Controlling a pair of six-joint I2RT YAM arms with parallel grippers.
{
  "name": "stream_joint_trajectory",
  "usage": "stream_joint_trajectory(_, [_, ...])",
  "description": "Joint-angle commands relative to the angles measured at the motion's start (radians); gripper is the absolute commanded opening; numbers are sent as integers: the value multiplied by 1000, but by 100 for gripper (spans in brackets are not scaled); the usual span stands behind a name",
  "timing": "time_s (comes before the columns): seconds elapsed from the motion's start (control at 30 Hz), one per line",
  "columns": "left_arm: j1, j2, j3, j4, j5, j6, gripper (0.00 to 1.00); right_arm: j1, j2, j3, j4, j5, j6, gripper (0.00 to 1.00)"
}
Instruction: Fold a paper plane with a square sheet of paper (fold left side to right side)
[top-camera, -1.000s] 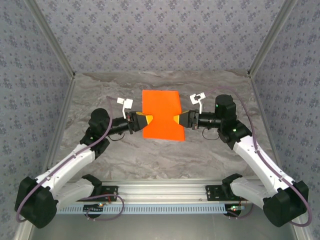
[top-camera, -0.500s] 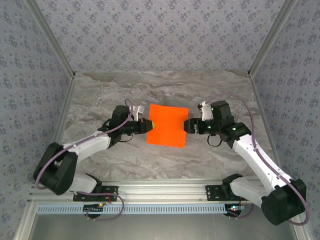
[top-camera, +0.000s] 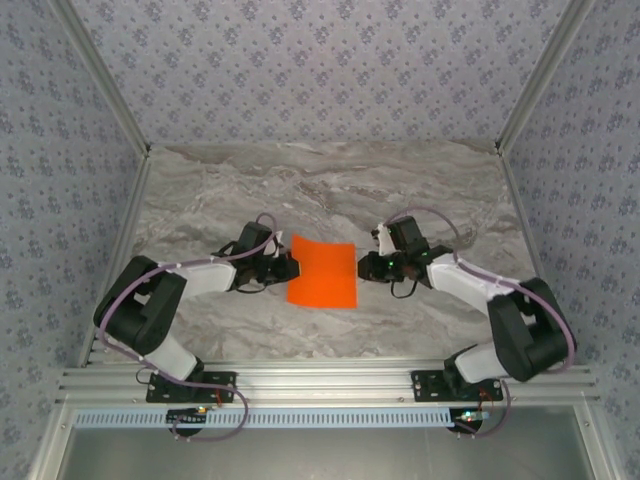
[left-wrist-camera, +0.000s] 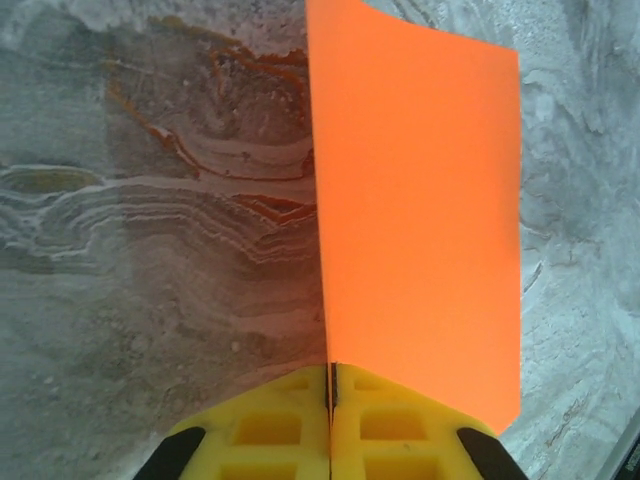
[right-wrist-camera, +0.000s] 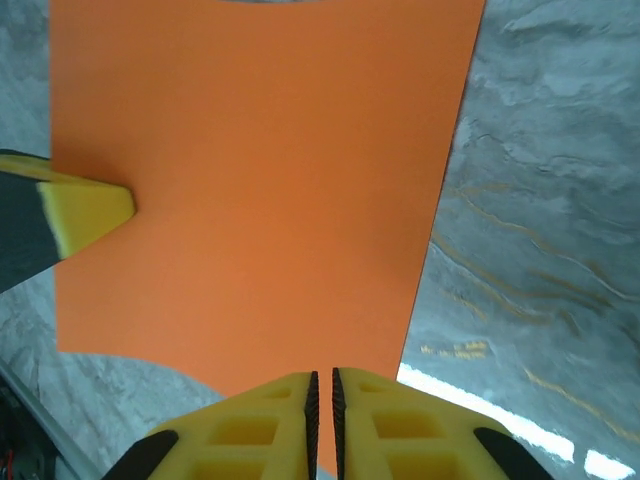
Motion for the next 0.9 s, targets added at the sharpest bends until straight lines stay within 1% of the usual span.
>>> stream_joint_trajectory(0.0, [3,-45,26,-54,-21,29,7,17,93,41,96,-5,39,14])
stream_joint_trajectory(0.17, [2,-68,30,-56,6,21,12,41,223,88,102,-8,45,13])
stream_joint_trajectory(0.23, [2,-82,36,-52,25,16,18,49,250,94,91,5,45,12])
stream_joint_trajectory(0.27, [3,-91,37,-47,36,12,23,51,259,94,81,19,47,12])
stream_joint_trajectory(0.33, [0,-106,39,-30,54,-3,28,52,269,89,60,42,47,12])
stream_joint_trajectory(0.4, [-3,-119,40,1,79,-26,37,52,278,84,39,60,42,12])
stream_joint_trajectory(0.53, [-17,-118,44,83,124,-77,46,51,287,72,17,84,32,12])
stream_joint_trajectory(0.67, [-47,-75,62,163,159,-116,57,52,287,62,22,81,28,12])
stream_joint_trajectory(0.77, [-70,-29,80,219,176,-145,60,52,284,60,32,73,26,12])
stream_joint_trajectory(0.87, [-95,16,105,235,177,-152,62,47,274,52,63,47,34,13])
